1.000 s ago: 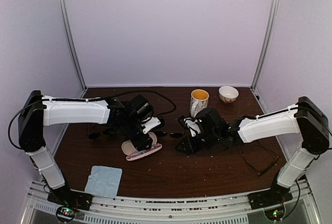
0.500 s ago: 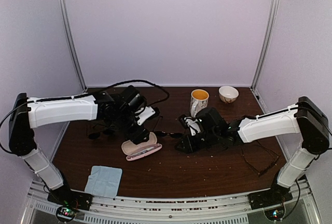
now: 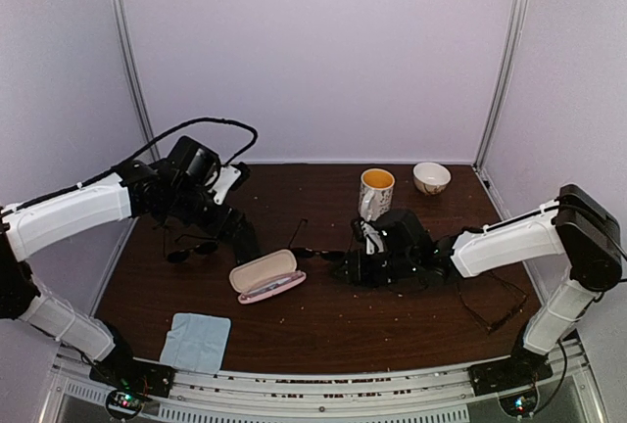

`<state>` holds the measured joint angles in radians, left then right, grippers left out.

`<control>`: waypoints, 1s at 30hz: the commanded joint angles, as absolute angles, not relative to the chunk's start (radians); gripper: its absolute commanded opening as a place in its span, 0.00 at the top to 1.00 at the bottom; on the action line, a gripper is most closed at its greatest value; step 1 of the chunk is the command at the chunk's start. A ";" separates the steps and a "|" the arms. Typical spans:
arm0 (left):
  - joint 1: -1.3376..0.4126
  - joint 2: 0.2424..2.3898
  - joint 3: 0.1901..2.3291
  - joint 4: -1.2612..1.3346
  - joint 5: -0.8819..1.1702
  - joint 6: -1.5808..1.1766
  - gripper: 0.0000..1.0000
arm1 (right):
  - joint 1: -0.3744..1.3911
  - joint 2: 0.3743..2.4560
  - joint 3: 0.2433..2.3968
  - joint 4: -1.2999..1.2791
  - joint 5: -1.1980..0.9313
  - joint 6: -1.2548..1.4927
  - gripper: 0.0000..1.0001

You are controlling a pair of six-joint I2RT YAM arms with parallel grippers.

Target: Organize the sunglasses

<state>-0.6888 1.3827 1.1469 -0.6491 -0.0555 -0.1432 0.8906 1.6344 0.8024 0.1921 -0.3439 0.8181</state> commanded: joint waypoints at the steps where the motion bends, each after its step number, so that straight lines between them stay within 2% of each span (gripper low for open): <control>1: -0.598 1.350 1.097 -0.565 0.025 -0.210 0.28 | 0.895 1.644 0.722 0.410 -0.352 1.105 0.64; 5: -0.544 1.376 1.090 -0.551 0.132 -0.223 0.29 | 0.900 1.662 0.674 0.542 -0.359 1.244 0.63; 14: -0.480 1.439 1.006 -0.454 0.335 -0.288 0.30 | 0.946 1.725 0.725 0.627 -0.404 1.353 0.59; 23: -0.465 1.502 0.929 -0.357 0.393 -0.345 0.31 | 0.972 1.841 0.821 0.622 -0.420 1.401 0.51; 30: -0.462 1.550 0.876 -0.293 0.404 -0.364 0.34 | 0.983 1.940 0.895 0.624 -0.447 1.432 0.52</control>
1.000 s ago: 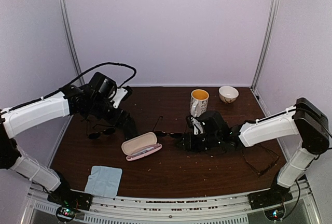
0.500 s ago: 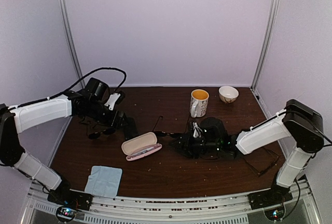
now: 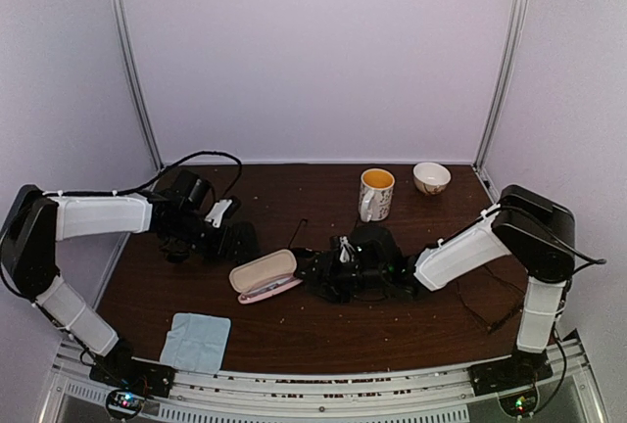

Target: Organize the sunglasses

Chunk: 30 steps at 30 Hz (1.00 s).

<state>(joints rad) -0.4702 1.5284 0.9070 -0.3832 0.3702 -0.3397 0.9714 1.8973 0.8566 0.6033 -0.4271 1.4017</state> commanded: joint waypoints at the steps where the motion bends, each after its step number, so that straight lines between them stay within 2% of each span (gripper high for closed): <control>1: -0.461 1.553 0.869 -0.285 0.406 -0.367 0.34 | 0.984 1.953 0.901 0.627 -0.450 1.436 0.52; 15: -0.459 1.577 0.778 -0.169 0.501 -0.400 0.45 | 0.988 2.042 0.951 0.668 -0.471 1.462 0.61; 30: -0.500 1.499 0.671 -0.084 0.555 -0.482 0.48 | 0.959 2.035 0.918 0.641 -0.459 1.417 0.66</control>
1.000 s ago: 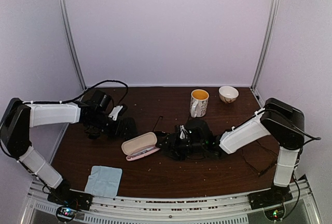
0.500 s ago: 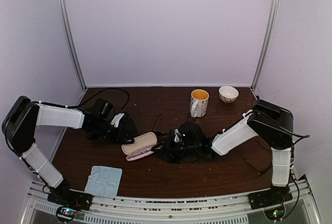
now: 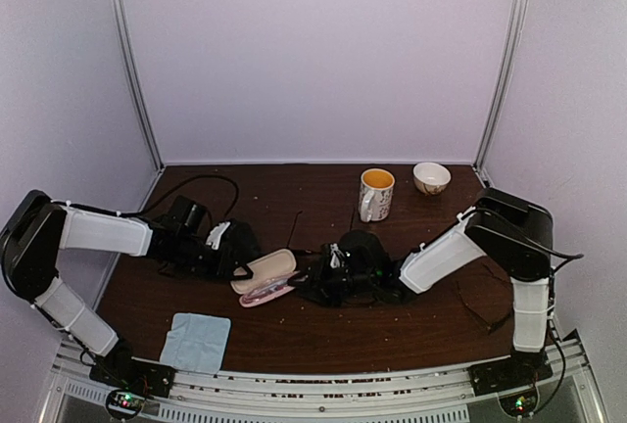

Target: Organize the sunglasses

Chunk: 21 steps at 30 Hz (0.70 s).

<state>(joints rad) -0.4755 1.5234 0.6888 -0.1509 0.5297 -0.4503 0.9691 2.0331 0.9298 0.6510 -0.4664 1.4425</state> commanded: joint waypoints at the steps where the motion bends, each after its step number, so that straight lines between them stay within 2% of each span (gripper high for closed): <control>1: -0.508 1.497 0.666 -0.079 0.554 -0.488 0.48 | 0.959 2.034 0.919 0.635 -0.459 1.409 0.67; 21: -0.638 1.473 0.674 -0.063 0.536 -0.514 0.57 | 0.948 2.021 0.923 0.597 -0.469 1.358 0.78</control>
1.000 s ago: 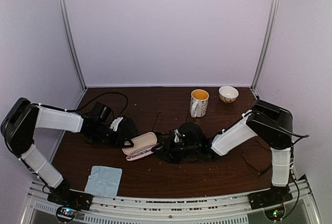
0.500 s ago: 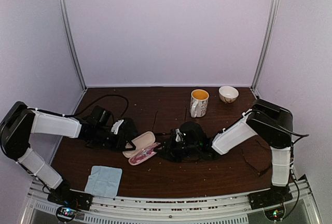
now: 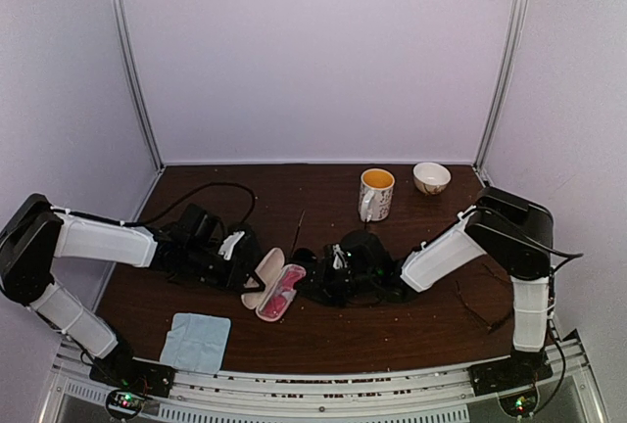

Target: Organize the sunglasses

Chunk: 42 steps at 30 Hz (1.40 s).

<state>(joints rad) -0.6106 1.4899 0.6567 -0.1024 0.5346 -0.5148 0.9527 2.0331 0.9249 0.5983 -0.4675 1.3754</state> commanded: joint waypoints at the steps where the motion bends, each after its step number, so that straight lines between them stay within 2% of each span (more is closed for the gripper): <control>1: -0.643 1.476 0.675 -0.064 0.534 -0.514 0.57 | 0.949 2.021 0.922 0.596 -0.469 1.356 0.78; 31: -0.704 1.498 0.739 -0.126 0.497 -0.475 0.65 | 0.945 2.043 0.929 0.611 -0.486 1.359 0.91; 42: -0.790 1.573 0.864 -0.252 0.403 -0.465 0.67 | 0.951 2.032 0.949 0.580 -0.483 1.334 0.95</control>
<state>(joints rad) -0.7433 1.5326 0.8085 -0.2913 0.3748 -0.4854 0.9428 2.0335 0.9245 0.5453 -0.4747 1.3605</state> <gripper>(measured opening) 0.340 0.060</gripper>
